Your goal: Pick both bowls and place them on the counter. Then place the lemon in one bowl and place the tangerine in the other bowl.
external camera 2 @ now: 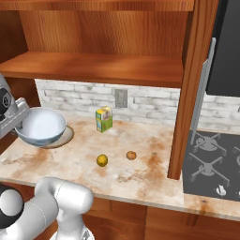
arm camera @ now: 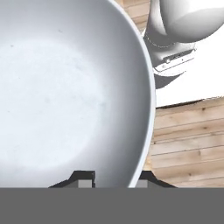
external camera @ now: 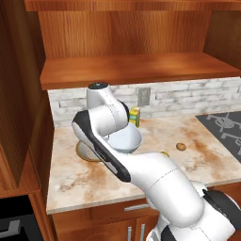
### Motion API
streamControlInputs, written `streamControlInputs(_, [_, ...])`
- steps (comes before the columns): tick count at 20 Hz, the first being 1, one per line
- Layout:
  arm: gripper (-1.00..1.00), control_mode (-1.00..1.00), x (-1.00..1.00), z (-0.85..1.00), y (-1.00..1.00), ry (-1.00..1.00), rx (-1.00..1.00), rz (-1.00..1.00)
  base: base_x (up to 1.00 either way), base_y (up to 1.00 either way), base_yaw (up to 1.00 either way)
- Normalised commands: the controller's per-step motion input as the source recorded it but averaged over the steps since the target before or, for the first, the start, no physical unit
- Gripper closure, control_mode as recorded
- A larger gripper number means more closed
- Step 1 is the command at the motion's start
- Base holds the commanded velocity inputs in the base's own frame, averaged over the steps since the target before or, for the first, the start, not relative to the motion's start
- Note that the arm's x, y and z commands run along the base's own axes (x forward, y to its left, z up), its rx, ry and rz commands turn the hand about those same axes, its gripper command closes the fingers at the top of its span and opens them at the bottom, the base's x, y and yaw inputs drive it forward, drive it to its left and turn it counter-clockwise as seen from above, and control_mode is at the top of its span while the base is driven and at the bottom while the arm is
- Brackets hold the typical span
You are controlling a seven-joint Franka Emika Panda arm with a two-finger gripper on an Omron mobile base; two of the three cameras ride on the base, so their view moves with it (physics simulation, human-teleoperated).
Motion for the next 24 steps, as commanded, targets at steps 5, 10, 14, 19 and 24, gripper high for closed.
streamControlInputs(5, [1.0, -1.0, -0.08, -0.42, 0.46, 0.01, -0.12, -0.01, 0.0, 0.0, 0.0])
streamControlInputs(10, [1.0, -1.0, -0.15, -0.34, 0.41, 0.09, -0.09, -0.04, 0.0, 0.0, 0.0])
streamControlInputs(14, [1.0, -1.0, -0.14, -0.44, 0.34, 0.16, -0.1, -0.12, 0.0, 0.0, 0.0])
streamControlInputs(19, [1.0, -1.0, 0.0, -0.52, 0.27, 0.06, -0.1, -0.12, 0.0, 0.0, 0.0])
streamControlInputs(24, [1.0, -1.0, 0.02, -0.43, 0.25, -0.04, -0.1, -0.09, 0.0, 0.0, 0.0])
